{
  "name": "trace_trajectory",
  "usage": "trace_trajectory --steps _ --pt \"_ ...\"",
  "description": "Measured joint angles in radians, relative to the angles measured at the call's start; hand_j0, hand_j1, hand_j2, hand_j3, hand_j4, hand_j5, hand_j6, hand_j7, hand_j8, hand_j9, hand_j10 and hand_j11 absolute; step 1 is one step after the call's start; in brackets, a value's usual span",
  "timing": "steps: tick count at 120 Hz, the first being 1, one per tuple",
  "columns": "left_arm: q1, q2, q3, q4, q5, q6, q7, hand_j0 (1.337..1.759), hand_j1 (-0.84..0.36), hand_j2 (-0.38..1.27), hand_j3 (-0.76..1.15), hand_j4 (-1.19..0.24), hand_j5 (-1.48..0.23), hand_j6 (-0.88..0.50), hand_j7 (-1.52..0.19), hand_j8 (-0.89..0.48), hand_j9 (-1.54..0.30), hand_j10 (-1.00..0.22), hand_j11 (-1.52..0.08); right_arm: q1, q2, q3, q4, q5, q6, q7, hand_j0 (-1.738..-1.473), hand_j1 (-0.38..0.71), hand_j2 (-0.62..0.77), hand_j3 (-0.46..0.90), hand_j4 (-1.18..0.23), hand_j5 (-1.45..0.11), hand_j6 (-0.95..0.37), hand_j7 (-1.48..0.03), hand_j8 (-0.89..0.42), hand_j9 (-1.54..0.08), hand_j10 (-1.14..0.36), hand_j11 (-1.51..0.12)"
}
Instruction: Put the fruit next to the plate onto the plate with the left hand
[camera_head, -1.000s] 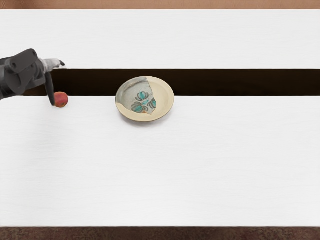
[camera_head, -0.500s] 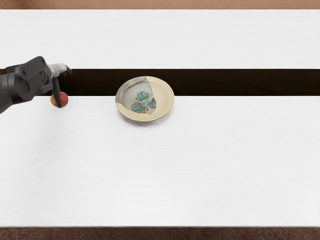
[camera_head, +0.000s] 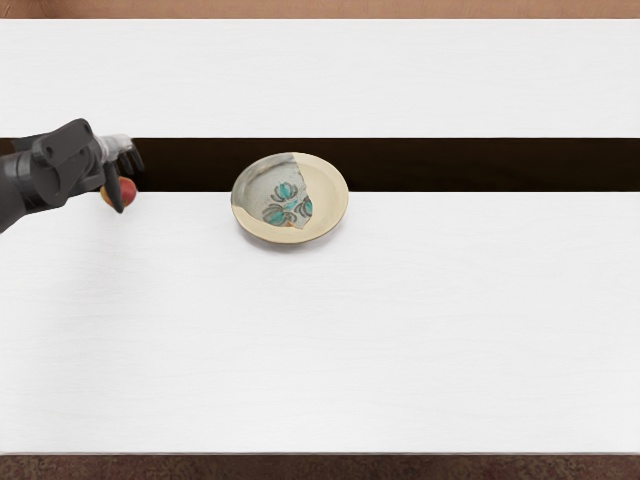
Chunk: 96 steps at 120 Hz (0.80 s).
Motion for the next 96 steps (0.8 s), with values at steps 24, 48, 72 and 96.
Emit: trace_trajectory --steps 24,48,72,96 --pt "0.000 -0.006 0.010 0.000 0.000 -0.014 0.006 1.658 -0.22 0.10 0.00 -0.48 -0.63 -0.48 -0.63 -0.48 -0.63 -0.48 -0.63 0.000 0.000 0.000 0.000 0.000 0.000 0.000 -1.658 -0.35 0.00 0.00 0.00 0.00 0.00 0.00 0.00 0.00 0.00 0.00" --pt "-0.004 -0.006 0.014 0.001 0.001 -0.047 0.007 1.656 -0.36 0.23 0.00 -0.60 -0.70 -0.48 -0.70 -0.46 -0.76 -0.57 -0.75 0.000 0.000 0.000 0.000 0.000 0.000 0.000 -1.658 -0.35 0.00 0.00 0.00 0.00 0.00 0.00 0.00 0.00 0.00 0.00" --pt "-0.005 -0.005 0.014 0.001 -0.001 -0.074 0.006 1.650 -0.45 0.24 0.00 -0.70 -0.77 -0.25 -0.99 -0.38 -0.85 -0.56 -0.88 0.000 0.000 0.000 0.000 0.000 0.000 0.000 -1.658 -0.35 0.00 0.00 0.00 0.00 0.00 0.00 0.00 0.00 0.00 0.00" --pt "-0.035 0.005 -0.042 0.001 -0.007 -0.107 0.007 1.649 -0.45 0.22 0.00 -0.68 -0.86 -0.27 -0.95 -0.34 -0.90 -0.54 -0.90 0.000 0.000 0.000 0.000 0.000 0.000 0.000 -1.658 -0.35 0.00 0.00 0.00 0.00 0.00 0.00 0.00 0.00 0.00 0.00"
